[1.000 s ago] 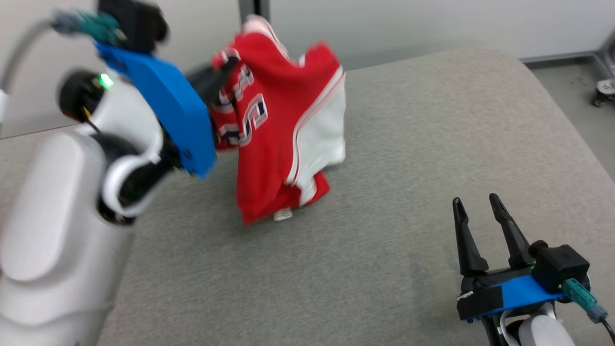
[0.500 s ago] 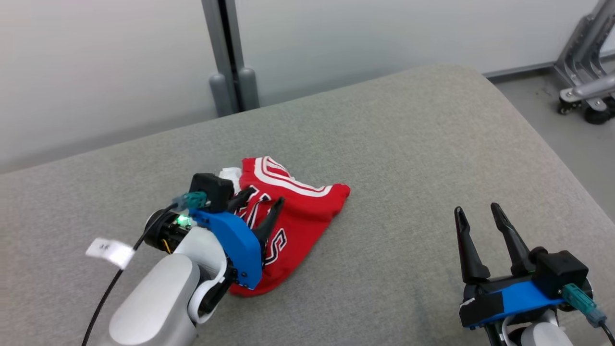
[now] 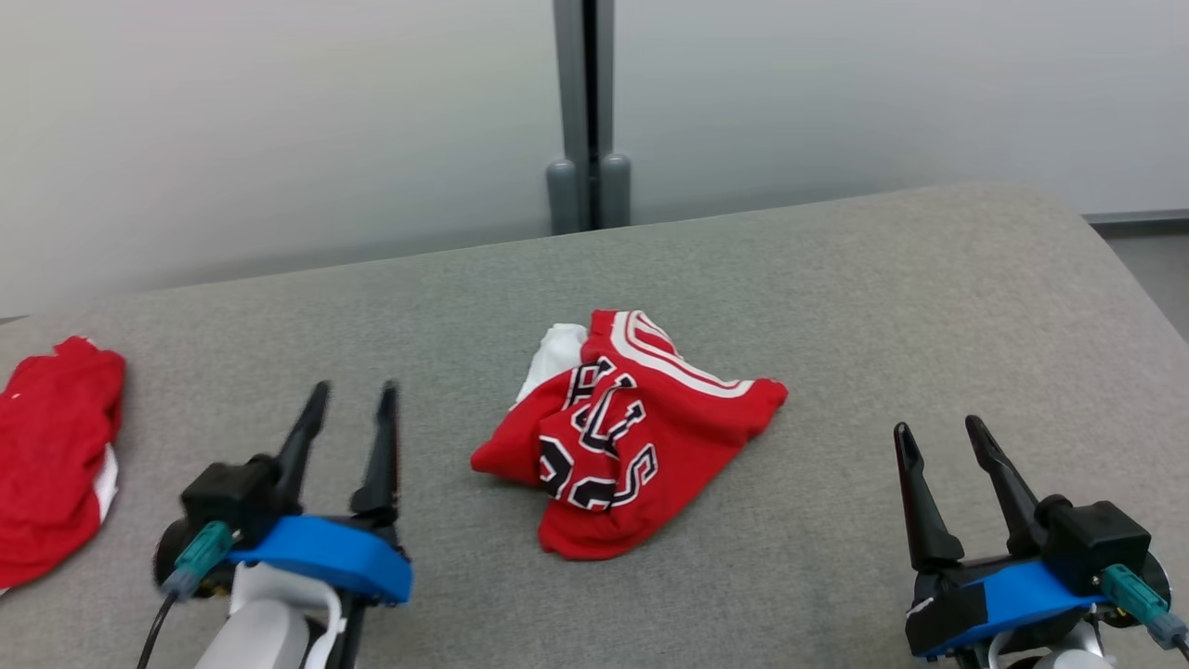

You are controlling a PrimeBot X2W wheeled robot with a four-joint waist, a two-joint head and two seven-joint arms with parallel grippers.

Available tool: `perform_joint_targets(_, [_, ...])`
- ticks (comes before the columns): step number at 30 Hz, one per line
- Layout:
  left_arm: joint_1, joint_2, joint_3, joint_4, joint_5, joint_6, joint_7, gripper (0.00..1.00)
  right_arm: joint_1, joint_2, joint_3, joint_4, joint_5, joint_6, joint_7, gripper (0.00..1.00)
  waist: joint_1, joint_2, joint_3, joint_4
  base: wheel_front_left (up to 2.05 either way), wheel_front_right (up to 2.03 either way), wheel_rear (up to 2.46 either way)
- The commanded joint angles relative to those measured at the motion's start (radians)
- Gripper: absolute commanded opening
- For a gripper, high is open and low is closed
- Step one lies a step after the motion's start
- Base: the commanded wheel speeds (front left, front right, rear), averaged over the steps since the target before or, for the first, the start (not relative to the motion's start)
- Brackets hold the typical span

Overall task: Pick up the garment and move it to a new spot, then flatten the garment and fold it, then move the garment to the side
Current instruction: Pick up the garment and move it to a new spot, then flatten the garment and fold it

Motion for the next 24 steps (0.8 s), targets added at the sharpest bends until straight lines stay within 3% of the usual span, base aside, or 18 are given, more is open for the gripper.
perform_joint_targets(1, [0.053,0.011,0.039,-0.017,0.026,0.028,-0.013,1.0,0.021,-0.004,-0.005,-0.01,-0.01,0.0,0.013,1.0,0.0001,0.0,0.001,0.024,0.0,0.0,0.0])
perform_joint_targets(6, [0.167,0.007,0.154,-0.074,0.099,0.071,-0.015,1.0,0.041,-0.004,-0.017,-0.005,-0.013,0.0,0.032,1.0,0.0001,0.0,-0.013,0.045,0.0,0.0,0.0])
perform_joint_targets(18, [0.246,-0.002,0.213,-0.043,0.18,0.042,-0.016,1.0,0.055,-0.004,-0.022,0.03,0.013,0.0,0.066,1.0,0.0001,0.0,-0.012,0.061,0.0,0.0,0.0])
perform_joint_targets(24, [0.218,-0.017,0.243,-0.06,0.194,0.026,-0.016,1.0,-0.041,-0.004,0.028,0.046,0.06,0.0,0.142,1.0,0.0001,0.0,0.032,0.07,0.0,0.0,0.0])
